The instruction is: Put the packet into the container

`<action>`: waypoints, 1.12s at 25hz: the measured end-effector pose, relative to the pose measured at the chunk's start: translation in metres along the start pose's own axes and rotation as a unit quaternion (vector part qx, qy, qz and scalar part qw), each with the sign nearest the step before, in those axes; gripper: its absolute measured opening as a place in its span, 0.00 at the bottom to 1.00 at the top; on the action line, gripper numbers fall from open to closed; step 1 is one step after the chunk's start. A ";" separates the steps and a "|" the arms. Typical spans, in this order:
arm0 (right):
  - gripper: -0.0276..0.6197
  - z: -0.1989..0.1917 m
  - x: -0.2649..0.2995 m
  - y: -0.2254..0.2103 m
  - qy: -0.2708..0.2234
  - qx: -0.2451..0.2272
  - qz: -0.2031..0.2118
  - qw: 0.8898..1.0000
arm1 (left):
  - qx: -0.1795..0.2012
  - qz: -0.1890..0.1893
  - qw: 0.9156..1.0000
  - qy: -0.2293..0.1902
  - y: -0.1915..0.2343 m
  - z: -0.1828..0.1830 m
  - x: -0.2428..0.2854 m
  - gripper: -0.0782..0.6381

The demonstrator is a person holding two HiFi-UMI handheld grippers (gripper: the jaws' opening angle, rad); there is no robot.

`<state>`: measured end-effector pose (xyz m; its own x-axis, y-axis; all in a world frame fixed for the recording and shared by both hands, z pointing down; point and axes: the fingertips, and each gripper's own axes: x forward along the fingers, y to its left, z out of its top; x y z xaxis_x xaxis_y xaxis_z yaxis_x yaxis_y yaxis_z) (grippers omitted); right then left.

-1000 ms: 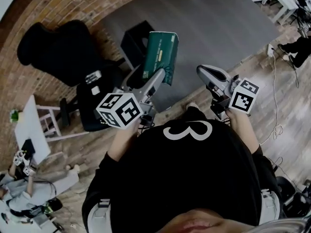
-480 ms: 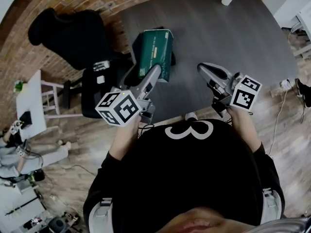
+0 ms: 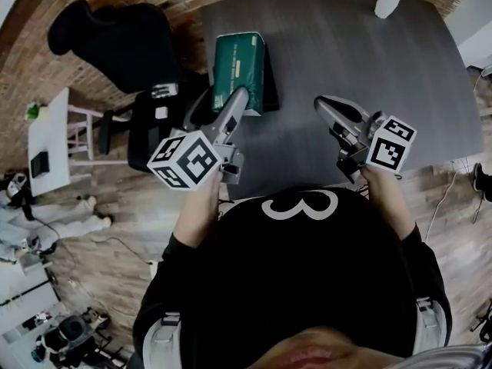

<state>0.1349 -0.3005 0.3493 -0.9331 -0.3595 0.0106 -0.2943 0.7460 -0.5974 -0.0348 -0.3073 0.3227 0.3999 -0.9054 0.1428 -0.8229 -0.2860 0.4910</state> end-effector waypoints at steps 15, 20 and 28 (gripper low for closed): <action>0.05 -0.003 -0.001 -0.034 0.031 0.010 0.012 0.999 | 0.011 0.079 0.997 0.006 0.041 -0.035 0.047 0.58; 0.05 -0.010 -0.005 -0.036 0.037 0.015 0.009 0.999 | -0.003 0.096 0.995 0.024 0.059 -0.058 0.053 0.58; 0.05 -0.013 -0.016 -0.049 0.050 0.019 0.003 0.999 | -0.013 0.131 0.990 0.048 0.086 -0.088 0.069 0.58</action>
<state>0.1619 -0.3243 0.3891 -0.9515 -0.2955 0.0859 -0.2819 0.7250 -0.6284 -0.0424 -0.3662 0.4501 0.2117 -0.9134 0.3477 -0.8930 -0.0362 0.4487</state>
